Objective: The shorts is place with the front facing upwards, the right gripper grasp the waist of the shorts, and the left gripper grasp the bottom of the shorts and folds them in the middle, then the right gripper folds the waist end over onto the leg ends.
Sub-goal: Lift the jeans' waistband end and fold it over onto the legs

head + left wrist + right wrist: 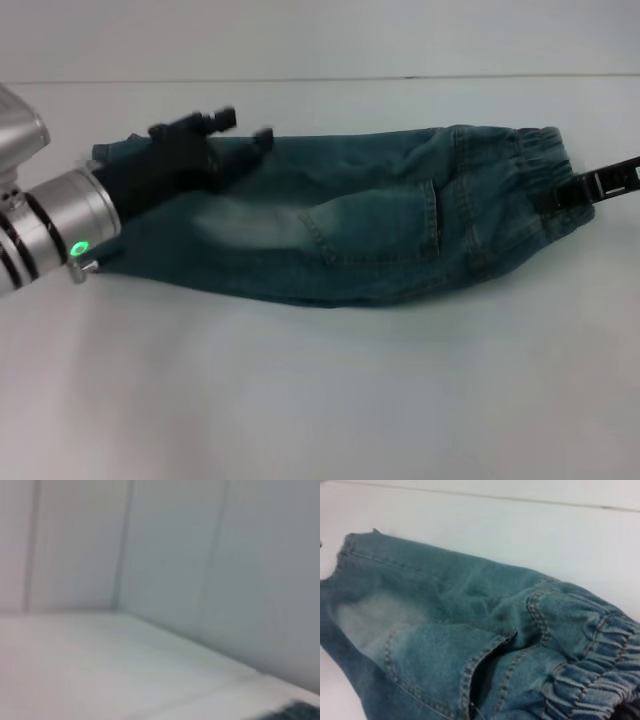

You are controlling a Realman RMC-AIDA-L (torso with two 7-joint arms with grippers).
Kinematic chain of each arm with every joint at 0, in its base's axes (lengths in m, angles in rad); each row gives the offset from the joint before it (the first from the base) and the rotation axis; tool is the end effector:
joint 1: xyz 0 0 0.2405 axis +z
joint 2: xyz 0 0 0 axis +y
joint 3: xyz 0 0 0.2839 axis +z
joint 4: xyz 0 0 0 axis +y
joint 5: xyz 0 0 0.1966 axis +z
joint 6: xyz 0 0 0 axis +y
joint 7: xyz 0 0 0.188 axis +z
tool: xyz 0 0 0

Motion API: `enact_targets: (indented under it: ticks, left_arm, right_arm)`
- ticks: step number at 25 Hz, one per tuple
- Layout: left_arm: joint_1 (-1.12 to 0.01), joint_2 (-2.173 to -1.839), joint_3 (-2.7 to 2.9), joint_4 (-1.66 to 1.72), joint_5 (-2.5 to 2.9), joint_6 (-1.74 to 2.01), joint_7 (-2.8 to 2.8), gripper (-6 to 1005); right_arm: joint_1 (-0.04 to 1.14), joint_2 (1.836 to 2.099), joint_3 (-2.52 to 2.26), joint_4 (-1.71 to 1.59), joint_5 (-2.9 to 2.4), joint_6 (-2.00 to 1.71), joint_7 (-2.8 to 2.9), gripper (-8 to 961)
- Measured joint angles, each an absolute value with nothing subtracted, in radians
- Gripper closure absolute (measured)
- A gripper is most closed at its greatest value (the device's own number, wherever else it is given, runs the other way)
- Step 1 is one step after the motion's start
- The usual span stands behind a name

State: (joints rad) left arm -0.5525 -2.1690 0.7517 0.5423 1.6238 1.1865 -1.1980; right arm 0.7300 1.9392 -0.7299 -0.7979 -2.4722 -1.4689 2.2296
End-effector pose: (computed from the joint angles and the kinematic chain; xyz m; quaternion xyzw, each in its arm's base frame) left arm -0.2392 0.4011 -0.0707 -0.8681 -0.2437 -0.3207 0.2900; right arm 0.2839 0.4167 0.0102 -0.8672 0.4663 0.0154 0.1743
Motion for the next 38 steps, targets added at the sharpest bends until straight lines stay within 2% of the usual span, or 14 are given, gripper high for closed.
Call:
enact_targets:
  ticks: [9, 14, 20, 27, 38]
  left_arm:
    - [-0.651, -2.174, 0.749, 0.193, 1.169, 1.047, -0.467, 470]
    - [-0.716, -2.175, 0.712, -0.001, 0.974, 1.031, -0.029, 714]
    - [-0.757, -2.175, 0.675, -0.119, 0.980, 0.976, 0.114, 943]
    - [-0.785, -2.175, 0.668, -0.218, 1.088, 0.973, 0.115, 1000]
    - [-0.794, -2.175, 0.405, -0.338, 1.414, 0.968, 0.118, 998]
  right_arm:
    - [0.722, 1.930, -0.705, -0.871, -2.332, -1.618, 2.224, 856]
    - [0.727, 1.912, -0.696, -0.883, -2.220, -1.712, 2.224, 855]
    - [0.741, 1.880, -0.689, -0.883, -2.101, -1.781, 2.225, 855]
    - [0.782, 1.865, -0.686, -0.884, -2.032, -1.825, 2.233, 857]
    - [0.840, 1.873, -0.696, -0.907, -2.036, -1.819, 2.242, 854]
